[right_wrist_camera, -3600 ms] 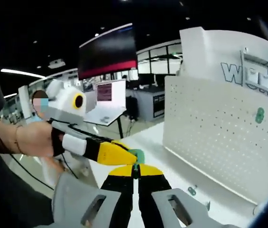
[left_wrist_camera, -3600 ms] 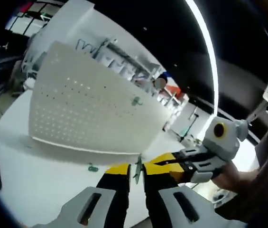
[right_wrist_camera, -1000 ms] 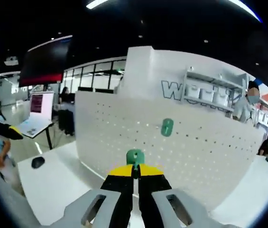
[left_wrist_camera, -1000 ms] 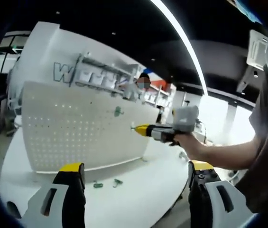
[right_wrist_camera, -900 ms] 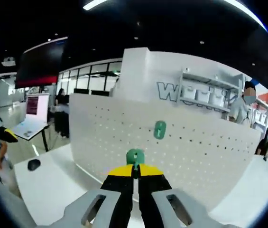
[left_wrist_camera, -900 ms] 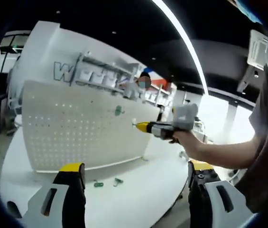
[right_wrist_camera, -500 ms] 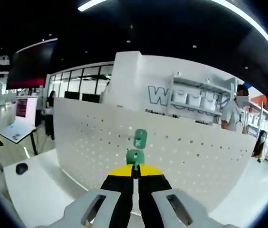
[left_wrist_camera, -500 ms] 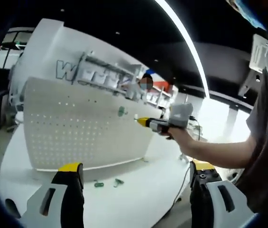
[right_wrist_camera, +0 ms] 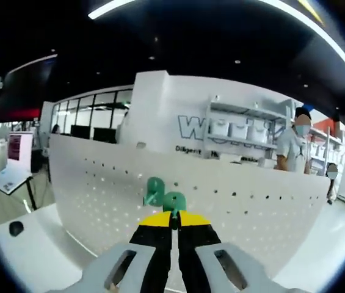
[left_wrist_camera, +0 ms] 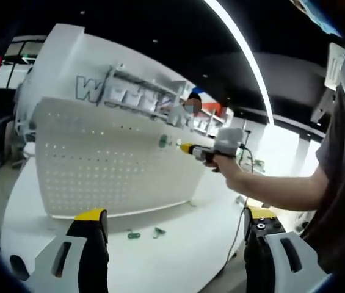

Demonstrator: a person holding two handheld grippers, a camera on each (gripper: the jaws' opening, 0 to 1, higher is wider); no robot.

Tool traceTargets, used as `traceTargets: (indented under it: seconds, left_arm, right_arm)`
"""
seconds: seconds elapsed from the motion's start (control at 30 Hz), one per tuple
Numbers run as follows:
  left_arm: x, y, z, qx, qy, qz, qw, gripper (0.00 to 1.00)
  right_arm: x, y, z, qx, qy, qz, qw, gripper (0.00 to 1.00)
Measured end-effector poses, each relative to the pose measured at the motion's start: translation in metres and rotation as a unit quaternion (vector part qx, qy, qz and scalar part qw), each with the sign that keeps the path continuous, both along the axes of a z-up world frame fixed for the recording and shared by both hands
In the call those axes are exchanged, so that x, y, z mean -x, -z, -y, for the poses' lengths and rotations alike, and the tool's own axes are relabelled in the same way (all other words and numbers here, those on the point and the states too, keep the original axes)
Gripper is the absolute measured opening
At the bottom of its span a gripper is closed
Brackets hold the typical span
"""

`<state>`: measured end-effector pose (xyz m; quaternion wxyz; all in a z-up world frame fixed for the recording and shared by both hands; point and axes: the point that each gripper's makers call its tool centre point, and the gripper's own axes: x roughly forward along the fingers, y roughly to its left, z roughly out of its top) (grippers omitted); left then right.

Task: Insert the hook assembly into the mounting plate slot until the hook locks in place.

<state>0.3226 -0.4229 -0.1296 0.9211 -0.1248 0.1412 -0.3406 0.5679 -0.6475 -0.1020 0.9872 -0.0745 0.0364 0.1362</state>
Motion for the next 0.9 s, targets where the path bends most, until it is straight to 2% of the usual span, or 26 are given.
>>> traceTargets:
  seconds: [0.27,0.43,0.9]
  left_arm:
    - [-0.004,0.003,-0.003,0.001,-0.008,-0.003,1.0000,0.93]
    - [-0.005,0.005,-0.006,0.001,-0.012,-0.005,0.9999,0.93]
    - [-0.009,0.008,-0.008,0.001,-0.015,-0.009,0.9999,0.92]
  right_arm:
    - [-0.017,-0.011,0.008,-0.019,0.019,0.015,0.9995,0.00]
    - [-0.025,-0.011,0.012,-0.024,0.026,0.017,0.9992,0.00]
    - [-0.030,-0.002,0.018,-0.044,0.048,0.015,0.9978,0.00]
